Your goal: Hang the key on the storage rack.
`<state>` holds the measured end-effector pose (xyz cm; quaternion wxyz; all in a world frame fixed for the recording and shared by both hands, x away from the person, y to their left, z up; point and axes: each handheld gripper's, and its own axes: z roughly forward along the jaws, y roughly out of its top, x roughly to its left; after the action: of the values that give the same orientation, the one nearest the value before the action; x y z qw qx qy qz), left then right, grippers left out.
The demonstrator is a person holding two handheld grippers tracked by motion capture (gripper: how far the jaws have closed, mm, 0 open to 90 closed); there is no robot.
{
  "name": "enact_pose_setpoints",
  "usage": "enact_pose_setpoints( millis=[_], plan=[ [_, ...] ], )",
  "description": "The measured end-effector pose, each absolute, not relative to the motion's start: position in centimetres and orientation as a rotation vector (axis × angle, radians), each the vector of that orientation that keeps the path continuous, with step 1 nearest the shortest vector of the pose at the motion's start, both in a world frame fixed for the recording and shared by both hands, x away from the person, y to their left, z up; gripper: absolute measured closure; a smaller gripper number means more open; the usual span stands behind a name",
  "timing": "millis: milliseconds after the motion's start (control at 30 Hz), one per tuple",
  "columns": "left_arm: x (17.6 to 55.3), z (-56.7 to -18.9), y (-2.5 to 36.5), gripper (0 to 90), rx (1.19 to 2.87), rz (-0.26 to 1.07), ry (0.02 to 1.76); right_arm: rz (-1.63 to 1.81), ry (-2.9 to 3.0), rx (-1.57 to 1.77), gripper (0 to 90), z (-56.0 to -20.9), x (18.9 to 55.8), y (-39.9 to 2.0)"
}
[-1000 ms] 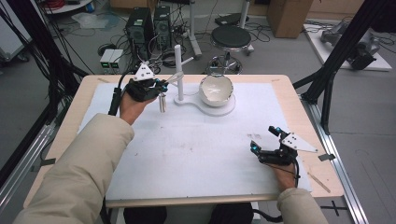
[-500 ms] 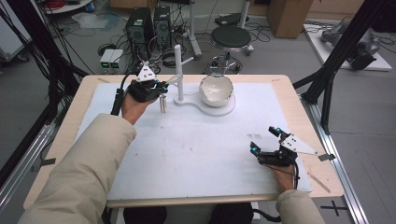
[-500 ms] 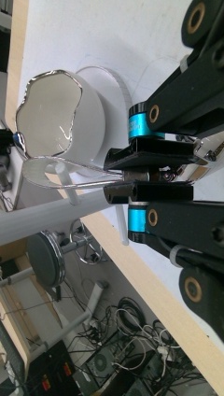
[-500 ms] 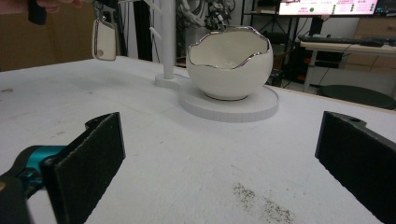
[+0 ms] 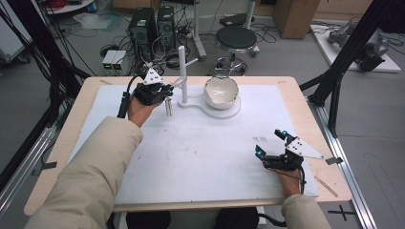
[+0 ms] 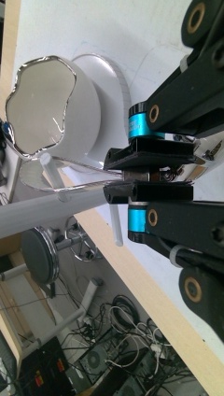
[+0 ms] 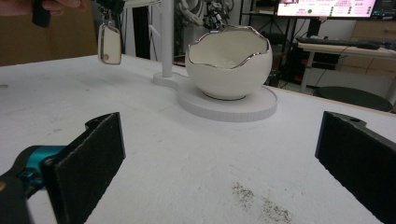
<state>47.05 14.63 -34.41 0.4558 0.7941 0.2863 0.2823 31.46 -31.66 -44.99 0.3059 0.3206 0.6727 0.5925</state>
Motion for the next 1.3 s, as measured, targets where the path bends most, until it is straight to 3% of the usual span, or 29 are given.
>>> enact_pose_setpoints(
  millis=[467,500,600,667,733,800,867,933,1100,1300],
  plan=[
    [48.0,-36.1,14.5,79.6,1.980,0.626,0.763,1.574,1.773,0.854,0.6,-45.0,31.4,-31.7],
    [48.1,-36.2,14.6,76.0,1.984,0.623,0.762,1.575,1.773,0.852,0.6,-45.0,31.4,-31.7],
    [48.4,-36.6,15.1,54.0,1.971,0.567,0.787,1.575,1.773,0.854,0.6,-45.0,31.4,-31.7],
    [48.4,-36.5,15.7,50.3,1.944,0.532,0.794,1.575,1.772,0.852,0.6,-45.0,31.4,-31.7],
    [48.2,-36.5,16.4,39.1,1.895,0.499,0.775,1.575,1.773,0.856,0.6,-45.0,31.4,-31.7],
    [48.1,-36.4,17.0,21.9,1.892,0.463,0.789,1.574,1.767,0.845,0.5,-45.0,31.4,-31.7],
    [47.5,-36.1,17.9,15.1,1.865,0.400,0.810,1.579,1.770,0.856,0.5,-45.0,31.4,-31.7],
    [46.3,-35.8,18.7,3.4,1.829,0.460,0.811,1.581,1.768,0.860,0.5,-45.0,31.4,-31.7],
    [41.5,-36.5,22.5,1.7,1.737,0.466,0.733,1.574,1.761,0.854,0.5,-45.0,31.4,-31.7],
    [36.5,-39.2,26.6,1.7,1.652,0.491,0.758,1.584,1.761,0.863,0.6,-45.0,31.4,-31.8]
  ],
)
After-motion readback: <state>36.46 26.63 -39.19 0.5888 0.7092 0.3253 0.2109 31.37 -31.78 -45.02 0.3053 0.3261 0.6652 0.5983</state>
